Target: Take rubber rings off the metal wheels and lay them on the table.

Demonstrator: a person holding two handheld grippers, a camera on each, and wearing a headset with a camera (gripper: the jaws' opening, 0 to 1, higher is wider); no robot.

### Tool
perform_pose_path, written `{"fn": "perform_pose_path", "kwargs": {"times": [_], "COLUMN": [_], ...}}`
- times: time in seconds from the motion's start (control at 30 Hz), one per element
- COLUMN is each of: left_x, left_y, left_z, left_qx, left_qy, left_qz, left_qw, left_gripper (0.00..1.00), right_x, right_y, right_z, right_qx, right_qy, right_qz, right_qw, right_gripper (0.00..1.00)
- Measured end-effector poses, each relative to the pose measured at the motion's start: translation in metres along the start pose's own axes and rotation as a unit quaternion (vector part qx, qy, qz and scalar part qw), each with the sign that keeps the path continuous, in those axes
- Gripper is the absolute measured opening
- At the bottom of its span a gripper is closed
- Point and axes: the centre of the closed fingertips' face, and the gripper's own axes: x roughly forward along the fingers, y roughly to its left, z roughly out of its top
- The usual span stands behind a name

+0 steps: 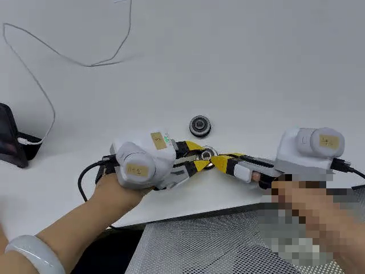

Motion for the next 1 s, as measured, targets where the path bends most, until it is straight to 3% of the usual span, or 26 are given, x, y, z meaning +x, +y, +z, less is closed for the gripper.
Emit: {"fn": "perform_pose_path", "kwargs": {"times": [0.57,0.8,1.0], "left_x": [-0.0002,-0.0003,-0.0004], "left_y": [0.0005,0.0004,0.0006], "left_z": [-0.0016,-0.0009,-0.0011], "left_qx": [-0.001,-0.003,-0.004], "left_qy": [-0.001,-0.002,-0.003], "left_qz": [0.001,0.001,0.001], "left_qw": [1.0,1.0,1.0], "left_gripper": [0.12,0.12,0.12], "right_x": [-0.0024,-0.0039,-0.0021], "right_y": [0.0002,-0.0032,-0.0029], "right_z": [0.0023,0.0041,0.004], "right_qx": [-0.014,-0.036,-0.034], "right_qy": [0.001,0.001,0.004], "right_qz": [0.0,-0.009,-0.008], "right_qw": [0.9999,0.9993,0.9994], "right_gripper": [0.11,0.03,0.05]}}
